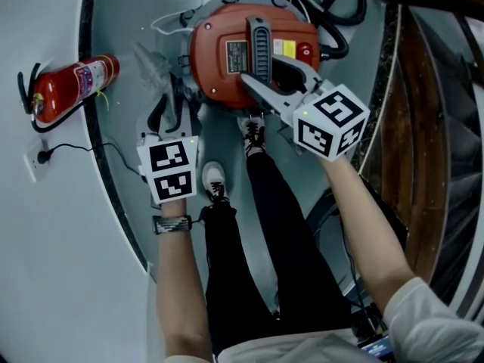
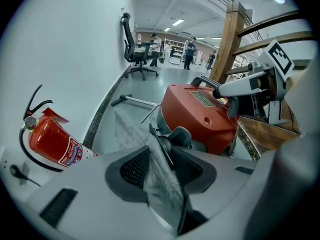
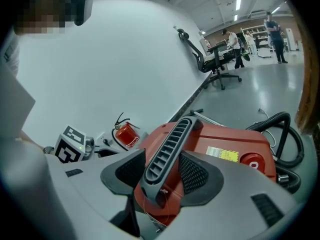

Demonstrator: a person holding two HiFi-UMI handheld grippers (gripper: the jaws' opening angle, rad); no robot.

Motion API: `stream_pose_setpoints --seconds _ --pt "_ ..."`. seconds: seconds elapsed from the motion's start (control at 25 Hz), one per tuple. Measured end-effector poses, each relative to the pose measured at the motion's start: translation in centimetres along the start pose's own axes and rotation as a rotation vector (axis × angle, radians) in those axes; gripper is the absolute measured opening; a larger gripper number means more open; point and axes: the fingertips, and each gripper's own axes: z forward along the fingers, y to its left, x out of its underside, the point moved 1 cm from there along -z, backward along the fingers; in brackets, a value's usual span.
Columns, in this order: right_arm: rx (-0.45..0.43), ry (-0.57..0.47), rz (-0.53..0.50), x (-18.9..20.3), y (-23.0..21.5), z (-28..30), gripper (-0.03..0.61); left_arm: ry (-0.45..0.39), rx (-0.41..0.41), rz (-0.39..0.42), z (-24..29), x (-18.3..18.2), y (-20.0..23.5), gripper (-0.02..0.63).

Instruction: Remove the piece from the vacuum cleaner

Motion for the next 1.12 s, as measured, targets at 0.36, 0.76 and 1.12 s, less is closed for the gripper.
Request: stream_pose_setpoints --seconds 0.36,0.76,1.12 --pt "0.004 -0.006 -0.004 0.0 0.1 0.1 0.206 -0.009 -0.002 -0.04 -0.2 0.1 -0.2 0.077" --pt "0.011 -0.011 -0.01 0.0 0.0 0.0 0.206 0.009 -0.042 -0.08 -0.4 0.4 1.6 0.034" --pt "0.016 -0.013 -0.013 0.1 0.0 0.0 0.207 0.03 -0.072 -0.111 -0.3 0.6 1.7 0.035"
